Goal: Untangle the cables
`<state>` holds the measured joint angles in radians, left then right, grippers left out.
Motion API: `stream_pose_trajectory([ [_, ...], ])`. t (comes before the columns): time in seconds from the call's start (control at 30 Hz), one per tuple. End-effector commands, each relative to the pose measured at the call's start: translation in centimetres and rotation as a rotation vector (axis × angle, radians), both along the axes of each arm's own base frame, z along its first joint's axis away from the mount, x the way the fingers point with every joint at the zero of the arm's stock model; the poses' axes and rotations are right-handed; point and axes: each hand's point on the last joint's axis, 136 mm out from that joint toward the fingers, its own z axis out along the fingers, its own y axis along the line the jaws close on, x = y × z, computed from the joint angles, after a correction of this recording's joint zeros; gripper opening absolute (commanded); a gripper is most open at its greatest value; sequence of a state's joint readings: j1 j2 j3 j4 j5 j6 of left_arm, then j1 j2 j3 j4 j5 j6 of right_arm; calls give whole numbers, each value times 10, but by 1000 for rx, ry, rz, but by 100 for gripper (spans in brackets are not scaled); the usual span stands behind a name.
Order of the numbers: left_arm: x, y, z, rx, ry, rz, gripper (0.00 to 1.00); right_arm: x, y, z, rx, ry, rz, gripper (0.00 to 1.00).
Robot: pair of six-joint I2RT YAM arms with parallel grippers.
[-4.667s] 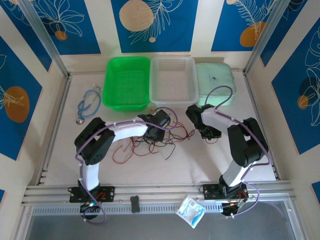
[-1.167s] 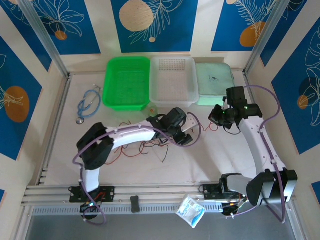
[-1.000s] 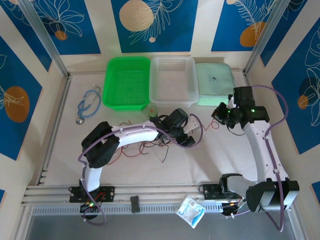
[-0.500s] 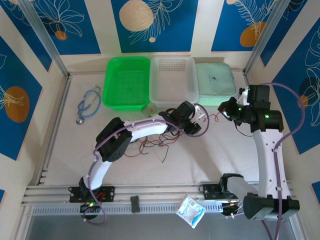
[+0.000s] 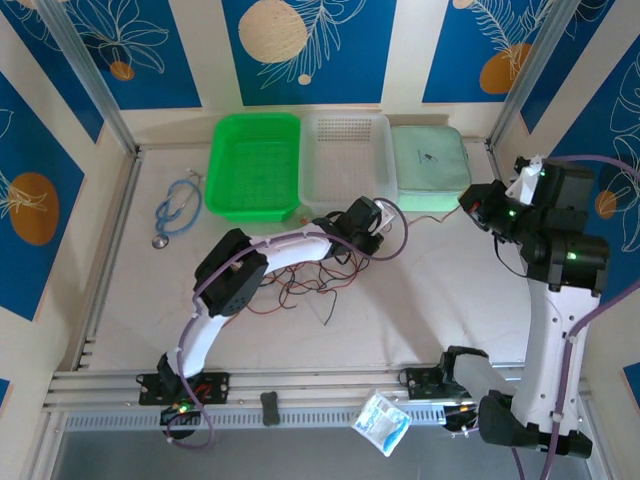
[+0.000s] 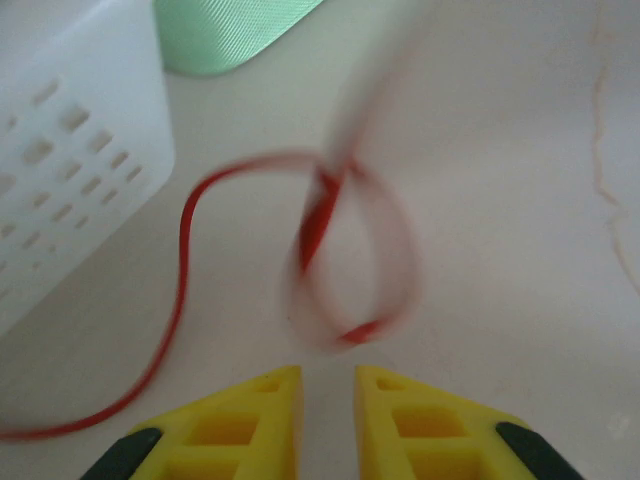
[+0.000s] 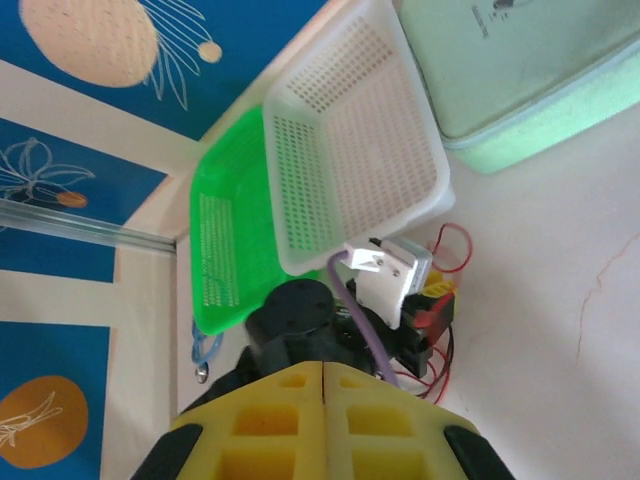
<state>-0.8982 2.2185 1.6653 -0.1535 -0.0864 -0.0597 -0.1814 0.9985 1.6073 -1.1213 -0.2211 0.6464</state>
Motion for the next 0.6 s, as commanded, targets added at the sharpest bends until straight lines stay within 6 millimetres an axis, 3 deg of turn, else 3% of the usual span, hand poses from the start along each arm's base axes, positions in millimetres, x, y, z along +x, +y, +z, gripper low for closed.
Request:
stream_pose_trajectory([
  [0.0,21,22,-14,28,34,103,17,-10,6,20,11,-39,29,0],
  [0.17,29,35,-23,16,72,149,15,-14,8,41,12,-85,39,0],
  [0.27,27,35,-14,-27,74,133,15,-13,9,47,14,-96,46,0],
  [0.37,15,30,5,-94,64,73,21,-11,9,46,19,-93,50,0],
  [0.57,-15,30,53,-255,9,-53,45,-8,9,45,20,-93,55,0],
])
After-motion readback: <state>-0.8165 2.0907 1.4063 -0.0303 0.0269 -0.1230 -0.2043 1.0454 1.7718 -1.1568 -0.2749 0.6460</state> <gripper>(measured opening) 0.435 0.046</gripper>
